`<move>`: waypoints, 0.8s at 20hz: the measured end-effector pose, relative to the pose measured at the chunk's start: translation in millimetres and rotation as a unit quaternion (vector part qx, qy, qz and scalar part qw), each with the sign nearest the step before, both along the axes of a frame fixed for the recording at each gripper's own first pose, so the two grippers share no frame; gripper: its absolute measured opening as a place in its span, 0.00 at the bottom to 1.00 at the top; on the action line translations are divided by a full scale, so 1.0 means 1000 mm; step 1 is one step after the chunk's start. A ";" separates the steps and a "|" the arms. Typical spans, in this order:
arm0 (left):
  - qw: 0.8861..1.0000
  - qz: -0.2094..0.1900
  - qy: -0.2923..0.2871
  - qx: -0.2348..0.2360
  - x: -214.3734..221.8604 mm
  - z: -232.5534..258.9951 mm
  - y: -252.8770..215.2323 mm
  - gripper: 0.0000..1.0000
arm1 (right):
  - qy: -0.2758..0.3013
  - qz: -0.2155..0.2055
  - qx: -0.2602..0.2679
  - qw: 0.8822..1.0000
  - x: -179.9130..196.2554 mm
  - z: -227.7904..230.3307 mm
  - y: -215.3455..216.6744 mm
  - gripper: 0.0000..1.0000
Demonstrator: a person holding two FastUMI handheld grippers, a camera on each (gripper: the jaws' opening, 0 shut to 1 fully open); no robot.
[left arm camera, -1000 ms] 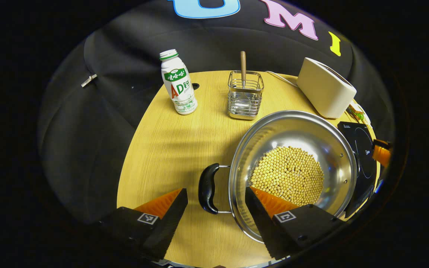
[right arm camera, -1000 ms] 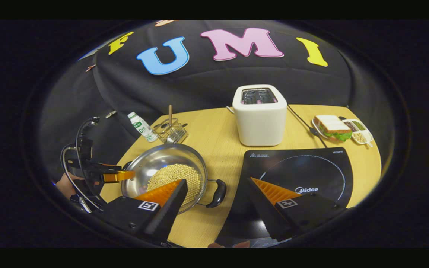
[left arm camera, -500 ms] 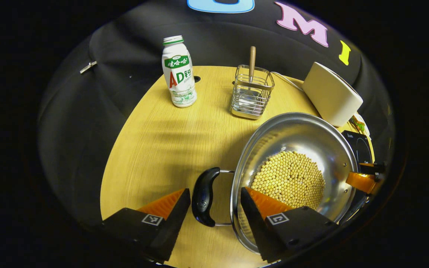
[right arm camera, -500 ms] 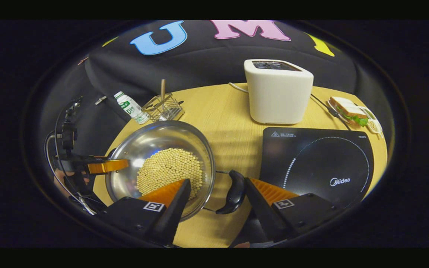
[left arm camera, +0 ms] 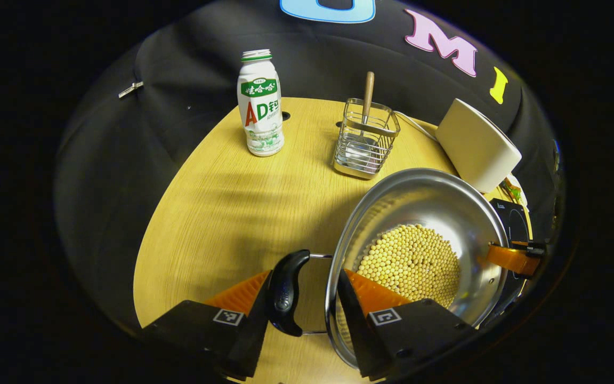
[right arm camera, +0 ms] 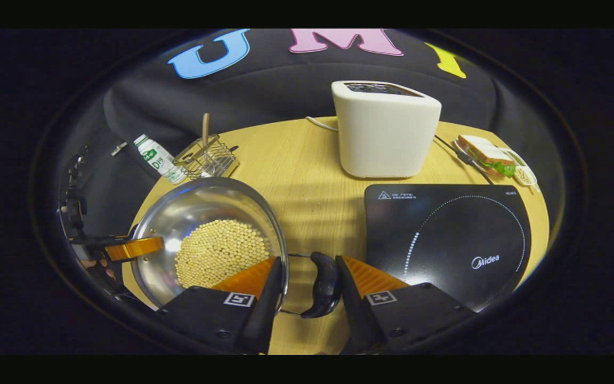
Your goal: First push the handle of the pot to place it horizontally, then grasp the pot with both hands and set it on the induction cooktop.
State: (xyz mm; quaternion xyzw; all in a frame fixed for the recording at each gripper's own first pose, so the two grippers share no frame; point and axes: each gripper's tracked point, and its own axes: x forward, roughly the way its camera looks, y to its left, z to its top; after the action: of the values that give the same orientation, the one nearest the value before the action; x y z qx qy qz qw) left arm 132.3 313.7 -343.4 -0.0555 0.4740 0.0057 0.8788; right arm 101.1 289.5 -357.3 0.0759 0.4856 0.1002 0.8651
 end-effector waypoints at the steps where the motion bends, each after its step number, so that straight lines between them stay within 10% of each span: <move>1: 1.000 0.002 -0.002 -0.004 0.000 0.000 0.000 0.67 | -0.001 0.004 0.001 1.000 0.001 0.001 0.002 0.53; 16: 1.000 0.006 -0.001 0.006 -0.036 0.055 -0.014 0.59 | 0.007 0.037 -0.004 0.999 -0.018 0.049 -0.017 0.48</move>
State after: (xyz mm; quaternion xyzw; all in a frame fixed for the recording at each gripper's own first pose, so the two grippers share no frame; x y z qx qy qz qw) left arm 96.5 299.2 -288.9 -0.0531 0.4727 0.0141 0.8795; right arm 82.8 272.1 -308.5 0.0557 0.4943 0.1297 0.8577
